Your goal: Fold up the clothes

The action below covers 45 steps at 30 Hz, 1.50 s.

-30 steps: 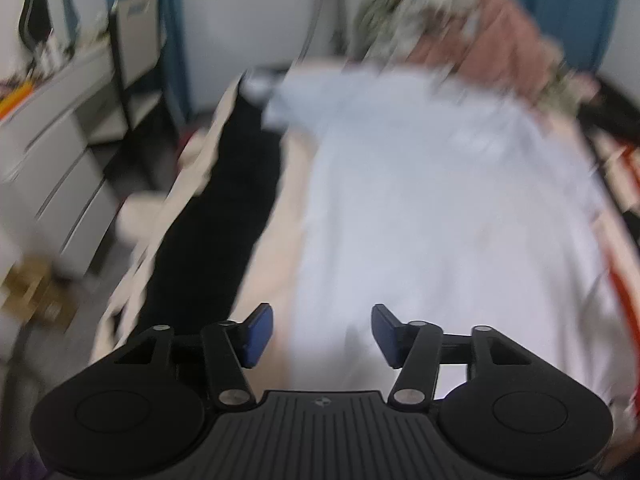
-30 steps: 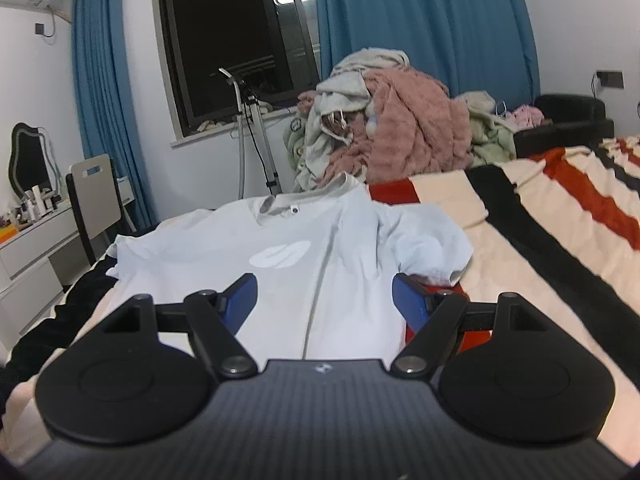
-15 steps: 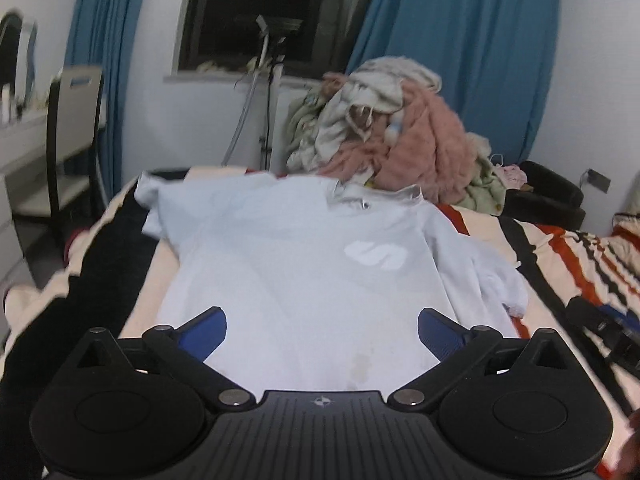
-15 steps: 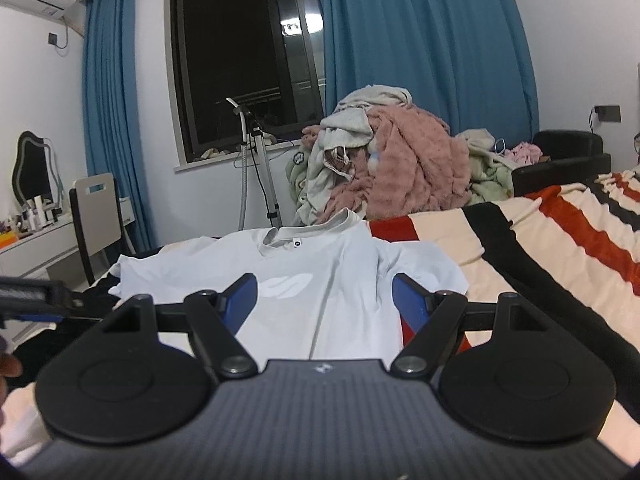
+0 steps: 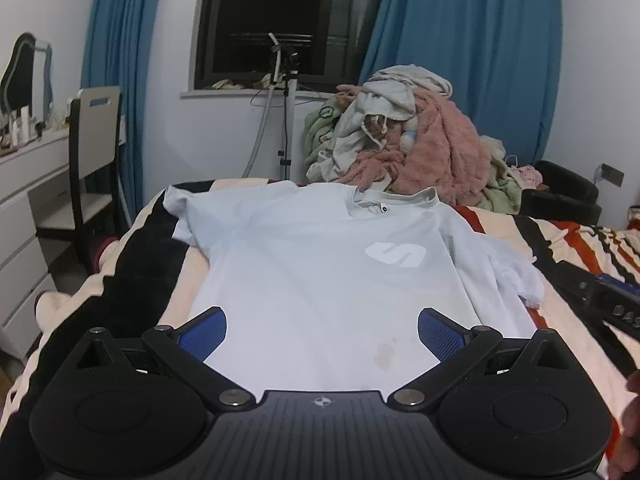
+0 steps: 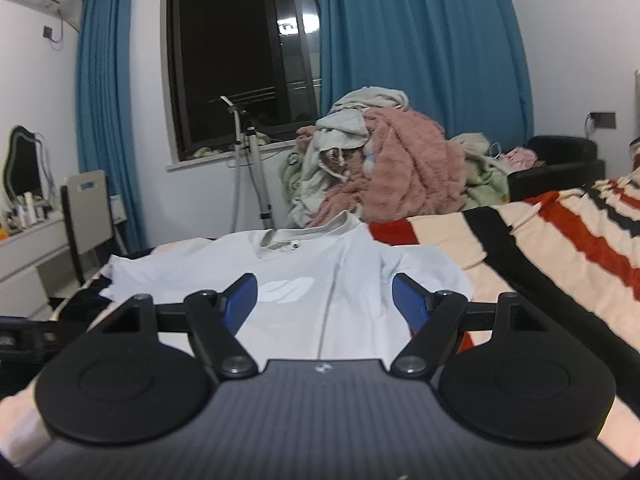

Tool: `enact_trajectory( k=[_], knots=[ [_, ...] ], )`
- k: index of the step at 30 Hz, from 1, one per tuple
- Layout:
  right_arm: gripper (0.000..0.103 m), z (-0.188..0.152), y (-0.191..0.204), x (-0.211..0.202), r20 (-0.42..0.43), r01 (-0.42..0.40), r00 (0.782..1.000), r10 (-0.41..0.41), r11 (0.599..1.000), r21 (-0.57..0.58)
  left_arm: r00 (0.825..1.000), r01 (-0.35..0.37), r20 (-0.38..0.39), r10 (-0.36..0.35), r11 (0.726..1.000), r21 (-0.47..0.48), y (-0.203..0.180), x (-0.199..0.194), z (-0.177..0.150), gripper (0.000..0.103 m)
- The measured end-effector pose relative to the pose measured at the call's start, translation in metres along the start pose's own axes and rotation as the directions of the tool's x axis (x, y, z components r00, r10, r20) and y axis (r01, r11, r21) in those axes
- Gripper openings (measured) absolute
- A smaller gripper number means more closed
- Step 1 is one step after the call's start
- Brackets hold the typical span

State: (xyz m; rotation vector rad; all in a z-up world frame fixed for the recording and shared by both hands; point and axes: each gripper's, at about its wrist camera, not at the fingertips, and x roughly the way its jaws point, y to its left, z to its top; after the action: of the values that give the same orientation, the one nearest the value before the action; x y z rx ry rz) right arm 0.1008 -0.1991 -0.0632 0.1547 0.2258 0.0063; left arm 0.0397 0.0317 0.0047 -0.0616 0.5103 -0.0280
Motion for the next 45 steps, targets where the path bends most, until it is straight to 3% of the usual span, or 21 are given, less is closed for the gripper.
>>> enact_trajectory(
  k=[7, 12, 19, 22, 26, 30, 33, 36, 37, 39, 41, 42, 43, 45],
  knots=[
    [0.076, 0.007, 0.008, 0.016, -0.026, -0.006, 1.000, 0.006, 1.000, -0.013, 0.999, -0.004, 0.036, 0.005, 0.999, -0.033, -0.005, -0.021, 0.007, 0.103],
    [0.076, 0.004, 0.005, 0.027, -0.037, -0.010, 0.999, 0.009, 0.999, -0.032, 0.997, -0.007, 0.072, 0.006, 1.000, 0.010, -0.003, -0.018, -0.003, 0.103],
    [0.076, -0.010, -0.028, 0.052, -0.065, 0.005, 0.998, -0.003, 1.000, 0.024, 1.000, -0.013, 0.003, 0.013, 1.000, -0.010, 0.007, 0.003, -0.015, 0.103],
    [0.076, -0.010, -0.055, 0.075, -0.069, 0.029, 0.997, -0.022, 0.994, 0.108, 1.000, -0.011, -0.013, 0.010, 1.000, -0.029, 0.009, 0.007, -0.018, 0.103],
    [0.076, -0.010, -0.101, 0.123, -0.092, 0.080, 0.994, -0.059, 0.967, 0.243, 1.000, -0.008, -0.017, 0.007, 0.999, -0.048, 0.011, 0.016, -0.018, 0.103],
    [0.071, -0.017, -0.146, 0.172, -0.124, 0.089, 0.991, -0.045, 0.924, 0.371, 0.999, 0.002, -0.040, -0.005, 0.996, -0.085, 0.017, 0.036, -0.019, 0.103],
    [0.070, -0.020, -0.168, 0.199, -0.120, 0.098, 0.991, -0.054, 0.911, 0.400, 0.997, 0.017, -0.074, -0.027, 0.992, -0.126, 0.021, 0.057, -0.019, 0.103],
    [0.071, -0.023, -0.187, 0.215, -0.155, 0.203, 0.976, -0.151, 0.886, 0.418, 0.994, 0.022, -0.104, -0.038, 0.988, -0.153, 0.022, 0.079, -0.019, 0.103],
    [0.071, -0.028, -0.197, 0.215, -0.157, 0.218, 0.974, -0.162, 0.852, 0.475, 0.993, 0.020, -0.112, -0.037, 0.988, -0.156, 0.022, 0.086, -0.020, 0.103],
    [0.071, -0.040, -0.213, 0.216, -0.155, 0.196, 0.979, -0.129, 0.789, 0.583, 0.991, 0.021, -0.131, -0.043, 0.986, -0.167, 0.022, 0.097, -0.021, 0.103],
    [0.070, -0.044, -0.212, 0.224, -0.171, 0.152, 0.983, -0.062, 0.795, 0.587, 0.987, 0.028, -0.151, -0.056, 0.983, -0.182, 0.021, 0.106, -0.022, 0.103],
    [0.067, -0.046, -0.211, 0.227, -0.179, 0.130, 0.983, -0.028, 0.798, 0.588, 0.985, 0.031, -0.160, -0.062, 0.982, -0.186, 0.021, 0.109, -0.022, 0.103],
    [0.062, -0.043, -0.204, 0.230, -0.185, 0.119, 0.983, -0.019, 0.827, 0.550, 0.984, 0.033, -0.167, -0.064, 0.982, -0.185, 0.020, 0.109, -0.023, 0.103],
    [0.033, -0.039, -0.187, 0.233, -0.190, 0.104, 0.982, -0.015, 0.878, 0.468, 0.985, 0.035, -0.162, -0.065, 0.983, -0.182, 0.019, 0.107, -0.024, 0.103]
  ],
)
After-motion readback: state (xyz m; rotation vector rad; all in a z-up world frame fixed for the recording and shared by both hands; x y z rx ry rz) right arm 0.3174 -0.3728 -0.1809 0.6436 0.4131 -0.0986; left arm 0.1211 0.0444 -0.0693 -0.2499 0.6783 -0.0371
